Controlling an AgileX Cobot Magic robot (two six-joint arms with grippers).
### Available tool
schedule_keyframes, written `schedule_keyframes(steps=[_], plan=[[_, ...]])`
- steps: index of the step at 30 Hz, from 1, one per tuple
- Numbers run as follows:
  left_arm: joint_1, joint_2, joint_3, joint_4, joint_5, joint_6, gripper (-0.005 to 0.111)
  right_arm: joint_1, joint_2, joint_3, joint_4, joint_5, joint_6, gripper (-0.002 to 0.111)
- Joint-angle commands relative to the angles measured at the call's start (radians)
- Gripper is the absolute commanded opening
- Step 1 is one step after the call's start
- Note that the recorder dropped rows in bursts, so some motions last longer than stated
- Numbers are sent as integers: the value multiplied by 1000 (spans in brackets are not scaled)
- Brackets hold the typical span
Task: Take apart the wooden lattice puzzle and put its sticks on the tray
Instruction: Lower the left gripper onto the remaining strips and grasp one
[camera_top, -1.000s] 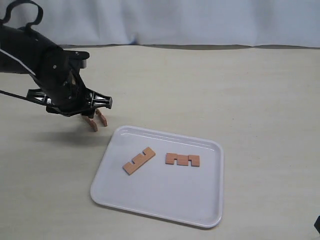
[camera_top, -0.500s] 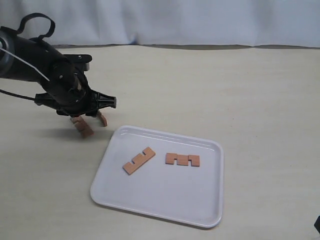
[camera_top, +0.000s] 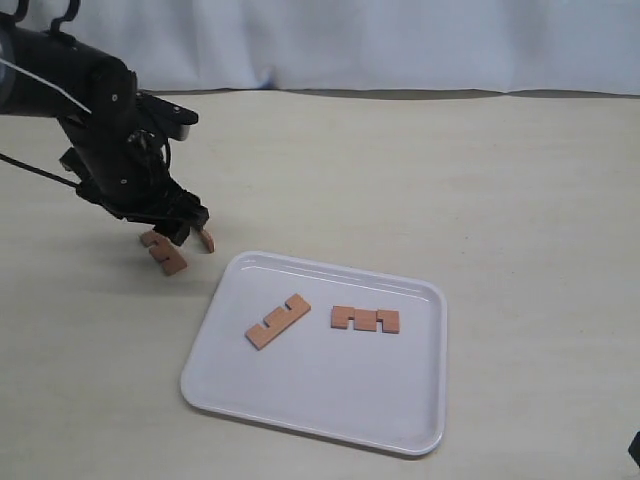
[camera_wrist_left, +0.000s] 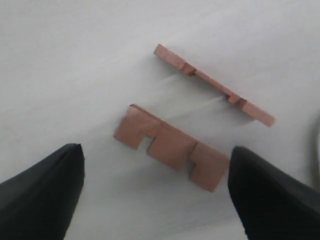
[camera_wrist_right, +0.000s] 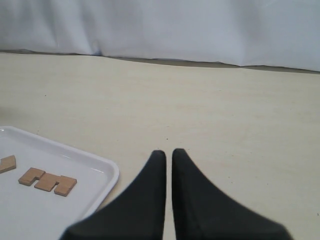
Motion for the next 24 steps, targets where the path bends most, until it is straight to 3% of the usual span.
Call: schedule_keyframes(steps=[1, 5, 24], plan=[[36, 30, -28, -99, 31, 224, 74, 4, -4, 2, 3, -2, 4, 4], [36, 50, -28, -103, 33, 353, 74, 4, -4, 2, 3, -2, 4, 4], [36, 101, -28, -95, -12, 426, 74, 4, -4, 2, 3, -2, 4, 4]])
